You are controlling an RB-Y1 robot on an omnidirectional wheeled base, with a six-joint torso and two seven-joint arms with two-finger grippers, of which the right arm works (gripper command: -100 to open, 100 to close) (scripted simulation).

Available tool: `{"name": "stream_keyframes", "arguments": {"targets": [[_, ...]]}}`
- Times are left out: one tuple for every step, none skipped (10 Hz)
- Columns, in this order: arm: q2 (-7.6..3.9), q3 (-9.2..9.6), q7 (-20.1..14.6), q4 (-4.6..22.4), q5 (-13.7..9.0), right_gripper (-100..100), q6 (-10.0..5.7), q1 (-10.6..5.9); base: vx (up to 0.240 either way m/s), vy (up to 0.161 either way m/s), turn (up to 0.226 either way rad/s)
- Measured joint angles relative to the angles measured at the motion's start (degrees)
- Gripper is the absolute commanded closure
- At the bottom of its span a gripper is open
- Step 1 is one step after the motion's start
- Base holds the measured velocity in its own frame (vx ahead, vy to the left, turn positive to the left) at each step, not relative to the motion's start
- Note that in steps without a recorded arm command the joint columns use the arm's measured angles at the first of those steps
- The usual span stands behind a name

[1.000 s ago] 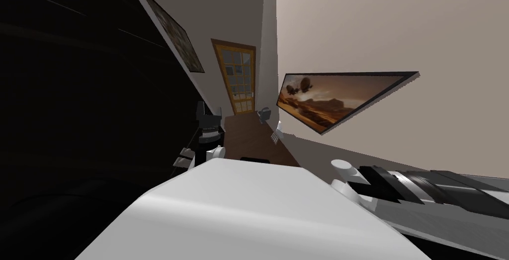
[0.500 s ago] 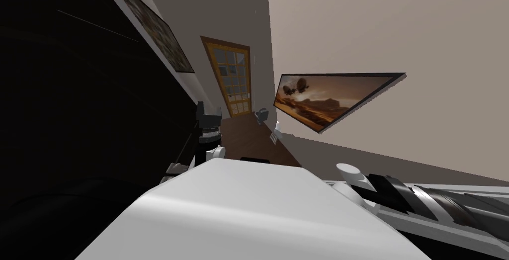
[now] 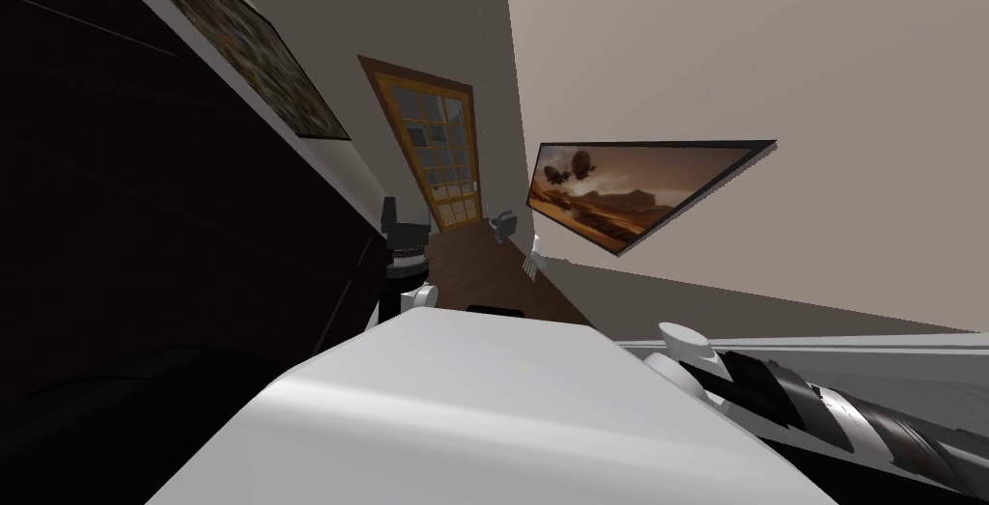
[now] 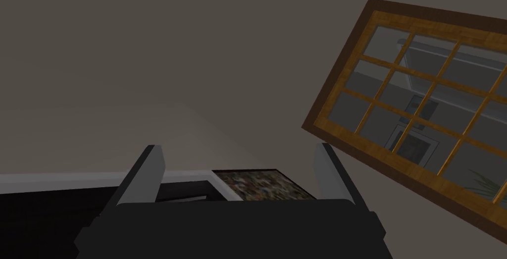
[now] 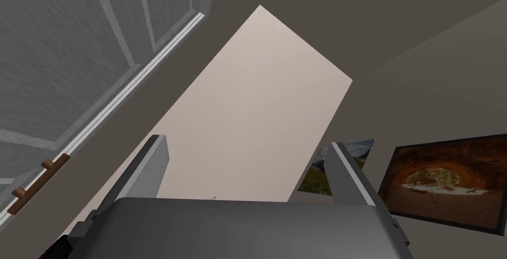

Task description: Push the door open

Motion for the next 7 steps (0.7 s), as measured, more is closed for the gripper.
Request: {"name": "stream_keyframes", "arguments": {"targets": [[-0.11, -1.44, 0.43, 1.34, -0.88, -100, -0.83, -0.53, 0.075, 0.115, -0.184], [0.1, -2.5, 1.06, 2.0, -1.5, -100, -1.62, -1.2, 0.098, 0.106, -0.192], [0.03, -3.86, 1.46, 3.55, -2.31, -100, -2.71, -1.83, 0.105, 0.104, -0.132], [0.35, -5.07, 1.81, 4.14, -3.07, -100, -3.48, -2.1, 0.105, 0.126, -0.23], [0.13, -6.42, 2.24, 5.7, -3.86, -100, -4.46, -2.84, 0.073, 0.141, -0.176], [0.5, -7.56, 2.74, 6.26, -4.56, -100, -5.23, -3.28, 0.085, 0.139, -0.225], [1.04, -8.94, 3.62, 6.35, -5.44, -100, -5.79, -3.93, 0.068, 0.097, -0.079]]}}
